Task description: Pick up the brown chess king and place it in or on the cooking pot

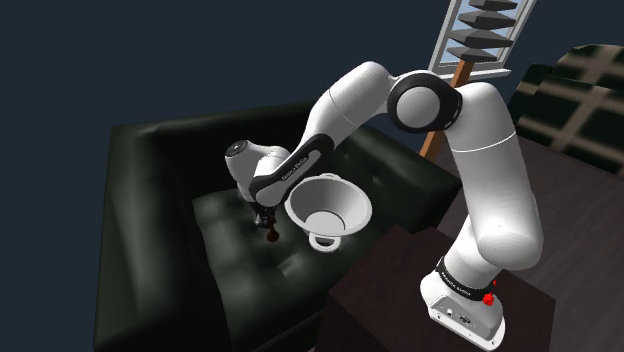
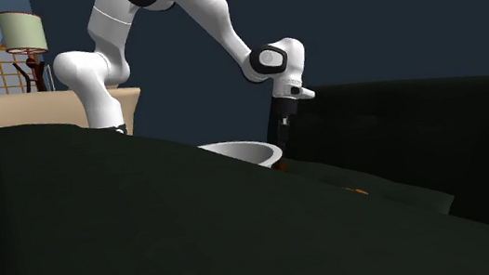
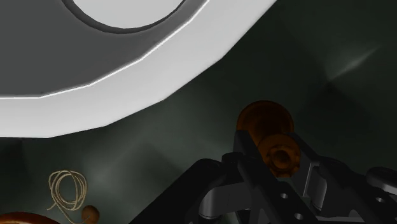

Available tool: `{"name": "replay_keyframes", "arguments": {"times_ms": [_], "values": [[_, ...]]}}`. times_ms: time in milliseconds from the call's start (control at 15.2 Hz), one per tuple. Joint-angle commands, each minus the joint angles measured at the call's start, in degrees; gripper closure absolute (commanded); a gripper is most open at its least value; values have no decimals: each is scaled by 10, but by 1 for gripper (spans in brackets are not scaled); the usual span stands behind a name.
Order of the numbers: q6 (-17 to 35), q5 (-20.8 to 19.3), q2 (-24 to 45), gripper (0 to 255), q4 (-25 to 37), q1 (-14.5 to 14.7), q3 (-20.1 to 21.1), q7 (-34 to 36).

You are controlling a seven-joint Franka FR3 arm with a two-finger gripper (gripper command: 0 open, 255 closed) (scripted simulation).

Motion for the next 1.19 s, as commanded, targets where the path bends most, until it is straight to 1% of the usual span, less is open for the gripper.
{"name": "replay_keyframes", "arguments": {"times_ms": [0,1122], "values": [[-10,4,-12,255,-2,-3,3,-5],[-96,40,-100,255,2,-15,24,-39]]}}
